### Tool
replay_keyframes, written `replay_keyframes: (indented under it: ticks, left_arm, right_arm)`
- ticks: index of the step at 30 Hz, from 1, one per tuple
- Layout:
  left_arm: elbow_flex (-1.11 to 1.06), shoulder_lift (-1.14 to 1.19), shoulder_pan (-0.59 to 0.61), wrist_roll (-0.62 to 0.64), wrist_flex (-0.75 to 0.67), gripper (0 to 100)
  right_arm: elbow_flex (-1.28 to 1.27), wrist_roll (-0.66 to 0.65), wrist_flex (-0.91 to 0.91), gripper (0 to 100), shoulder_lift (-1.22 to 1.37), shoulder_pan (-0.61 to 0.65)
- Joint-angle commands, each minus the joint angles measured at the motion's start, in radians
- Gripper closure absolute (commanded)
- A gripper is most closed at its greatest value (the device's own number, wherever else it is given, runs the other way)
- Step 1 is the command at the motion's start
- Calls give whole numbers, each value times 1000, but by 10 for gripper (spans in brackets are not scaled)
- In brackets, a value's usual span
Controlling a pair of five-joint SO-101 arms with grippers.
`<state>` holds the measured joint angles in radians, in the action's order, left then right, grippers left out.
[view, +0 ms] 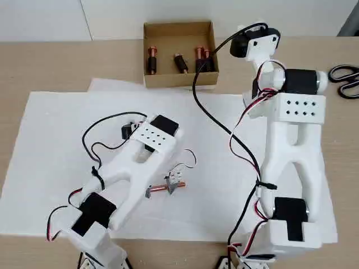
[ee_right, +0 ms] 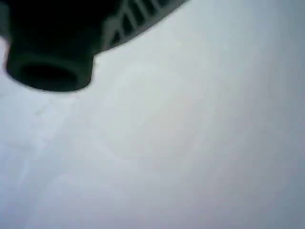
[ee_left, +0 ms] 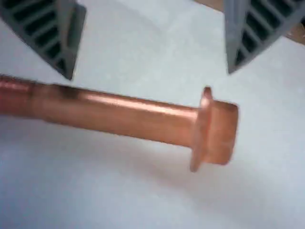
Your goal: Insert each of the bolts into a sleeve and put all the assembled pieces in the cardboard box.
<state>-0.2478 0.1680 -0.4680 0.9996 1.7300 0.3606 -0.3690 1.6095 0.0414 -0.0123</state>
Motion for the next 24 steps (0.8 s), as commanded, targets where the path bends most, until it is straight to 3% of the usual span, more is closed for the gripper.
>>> replay_keyframes:
  ticks: [1, 15, 24]
  left_arm:
    - [-1, -5, 3, 40, -17, 804]
    - [-94, -6, 107, 84, -261, 804]
    - [-58, -15, 163, 81, -273, 804]
  right_arm:
    - [49, 11, -15, 995, 19, -5]
    - [51, 11, -15, 995, 45, -10]
    - [51, 11, -15, 995, 51, -8]
